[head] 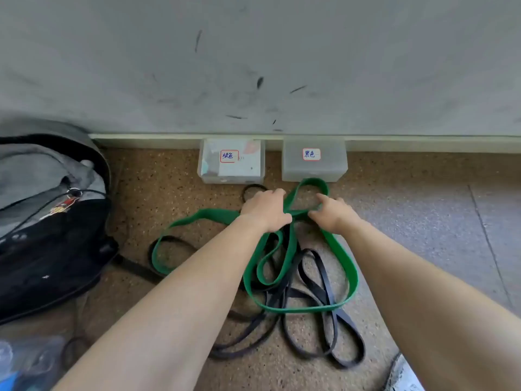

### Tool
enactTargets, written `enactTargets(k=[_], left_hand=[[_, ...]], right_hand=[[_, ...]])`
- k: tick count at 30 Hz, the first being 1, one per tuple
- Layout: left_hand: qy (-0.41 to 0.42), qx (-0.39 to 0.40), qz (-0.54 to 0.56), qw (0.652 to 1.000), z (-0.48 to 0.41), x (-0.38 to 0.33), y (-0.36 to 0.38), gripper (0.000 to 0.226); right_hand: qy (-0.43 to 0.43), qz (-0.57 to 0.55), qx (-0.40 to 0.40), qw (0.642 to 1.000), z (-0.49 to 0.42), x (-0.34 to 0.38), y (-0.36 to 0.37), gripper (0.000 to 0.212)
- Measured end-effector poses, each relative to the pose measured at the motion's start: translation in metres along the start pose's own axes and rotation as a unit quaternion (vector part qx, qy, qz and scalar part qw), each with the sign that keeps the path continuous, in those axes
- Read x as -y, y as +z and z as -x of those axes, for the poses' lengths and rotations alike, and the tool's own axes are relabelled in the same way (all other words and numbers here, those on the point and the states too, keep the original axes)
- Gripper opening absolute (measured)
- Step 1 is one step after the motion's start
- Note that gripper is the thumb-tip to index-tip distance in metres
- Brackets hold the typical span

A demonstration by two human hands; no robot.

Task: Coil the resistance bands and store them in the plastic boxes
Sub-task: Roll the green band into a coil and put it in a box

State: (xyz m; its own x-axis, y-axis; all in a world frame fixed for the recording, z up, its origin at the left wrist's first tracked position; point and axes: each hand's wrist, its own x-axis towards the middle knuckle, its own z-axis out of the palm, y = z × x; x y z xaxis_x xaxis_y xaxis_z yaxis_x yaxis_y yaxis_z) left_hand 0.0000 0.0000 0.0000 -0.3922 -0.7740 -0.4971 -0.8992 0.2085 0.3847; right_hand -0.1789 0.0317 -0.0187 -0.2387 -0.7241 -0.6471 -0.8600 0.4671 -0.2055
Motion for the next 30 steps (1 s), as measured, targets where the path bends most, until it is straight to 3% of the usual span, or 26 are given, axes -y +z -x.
enactTargets(k=[3,9,12,17,21,24,27,30], left_hand=[[-0.023,0.015,0.022,0.999,-0.031,-0.004,0.008,0.076],[-0.065,0.074,0.059,0.993,-0.055,-0.016,0.014,0.112],[-0.070,0.080,0.123,0.987,-0.051,-0.024,0.015,0.119],[-0.118,-0.025,0.264,0.957,-0.028,-0.027,-0.014,0.071],[-0.116,-0.085,0.344,0.928,0.004,-0.018,-0.039,0.078],[-0.116,-0.117,0.368,0.915,0.053,-0.027,-0.072,0.068],[-0.086,-0.146,0.393,0.904,0.086,-0.035,-0.106,0.051],[-0.033,-0.152,0.447,0.881,0.119,-0.051,-0.143,0.021]], right_hand=[[0.012,-0.088,-0.029,0.996,-0.026,0.006,0.002,0.062],[0.025,-0.292,-0.047,0.955,-0.038,0.013,-0.007,0.015],[-0.008,-0.402,-0.042,0.915,-0.021,0.021,-0.019,0.022],[-0.101,-0.462,-0.023,0.881,0.015,0.050,-0.054,0.021],[-0.136,-0.495,-0.018,0.858,0.056,0.069,-0.077,0.037],[-0.135,-0.520,-0.019,0.844,0.092,0.073,-0.088,0.007],[-0.139,-0.464,0.022,0.875,0.120,0.066,-0.095,0.042],[-0.203,-0.375,0.119,0.897,0.157,0.068,-0.099,0.066]])
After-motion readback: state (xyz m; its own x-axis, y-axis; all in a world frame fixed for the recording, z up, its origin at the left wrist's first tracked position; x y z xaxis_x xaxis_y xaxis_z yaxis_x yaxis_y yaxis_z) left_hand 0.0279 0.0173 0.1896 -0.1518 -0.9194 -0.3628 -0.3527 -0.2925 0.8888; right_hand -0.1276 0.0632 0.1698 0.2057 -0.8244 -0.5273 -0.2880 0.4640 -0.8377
